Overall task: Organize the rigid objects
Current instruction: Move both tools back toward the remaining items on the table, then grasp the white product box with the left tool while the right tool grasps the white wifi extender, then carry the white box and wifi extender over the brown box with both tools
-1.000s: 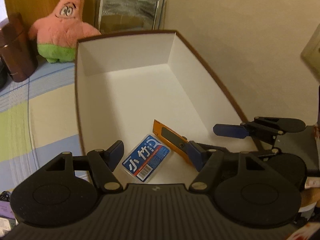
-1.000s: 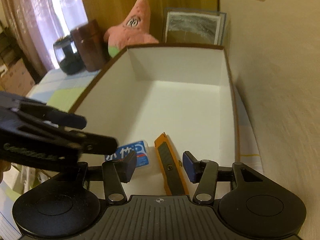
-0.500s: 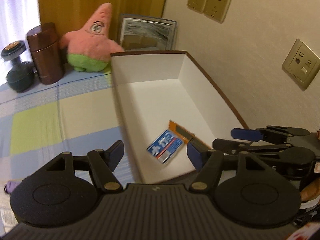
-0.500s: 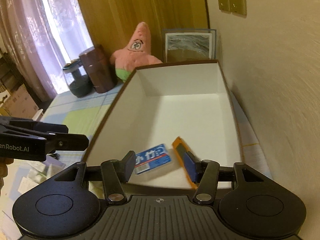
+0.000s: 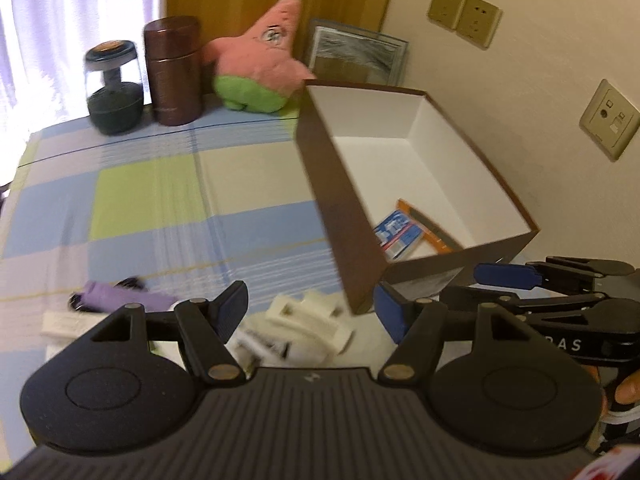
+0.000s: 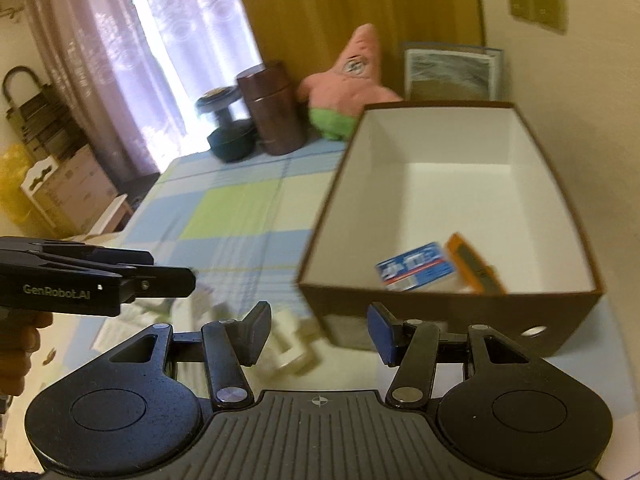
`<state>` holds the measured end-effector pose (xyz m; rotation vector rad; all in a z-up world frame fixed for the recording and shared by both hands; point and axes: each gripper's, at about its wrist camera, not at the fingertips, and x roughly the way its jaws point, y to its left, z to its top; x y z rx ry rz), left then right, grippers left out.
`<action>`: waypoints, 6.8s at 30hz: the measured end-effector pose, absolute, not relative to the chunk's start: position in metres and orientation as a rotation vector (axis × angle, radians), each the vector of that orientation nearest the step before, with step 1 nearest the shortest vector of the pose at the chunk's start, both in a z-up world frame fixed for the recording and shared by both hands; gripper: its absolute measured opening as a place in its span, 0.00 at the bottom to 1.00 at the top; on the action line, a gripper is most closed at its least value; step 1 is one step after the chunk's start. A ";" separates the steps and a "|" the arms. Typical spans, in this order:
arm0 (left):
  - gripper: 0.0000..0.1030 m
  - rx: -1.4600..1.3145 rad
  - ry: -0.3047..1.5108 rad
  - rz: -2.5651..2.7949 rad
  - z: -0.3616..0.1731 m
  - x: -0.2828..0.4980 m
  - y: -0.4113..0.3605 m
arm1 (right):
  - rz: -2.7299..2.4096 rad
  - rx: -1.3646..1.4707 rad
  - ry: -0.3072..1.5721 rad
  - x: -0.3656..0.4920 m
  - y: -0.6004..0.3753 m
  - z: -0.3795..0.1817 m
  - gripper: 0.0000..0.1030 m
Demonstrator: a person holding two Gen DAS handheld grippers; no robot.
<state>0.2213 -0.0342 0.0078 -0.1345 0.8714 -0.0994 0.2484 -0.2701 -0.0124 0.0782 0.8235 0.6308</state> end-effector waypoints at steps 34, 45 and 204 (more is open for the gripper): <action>0.64 0.033 0.960 0.188 -0.085 0.148 0.024 | 0.807 -0.053 0.954 0.217 -0.158 -0.086 0.49; 0.65 0.129 0.979 0.222 -0.108 0.152 0.023 | 0.809 -0.061 0.959 0.227 -0.161 -0.088 0.49; 0.54 0.027 0.844 -0.193 0.004 0.358 -0.134 | 0.459 0.070 0.715 0.362 -0.338 -0.007 0.51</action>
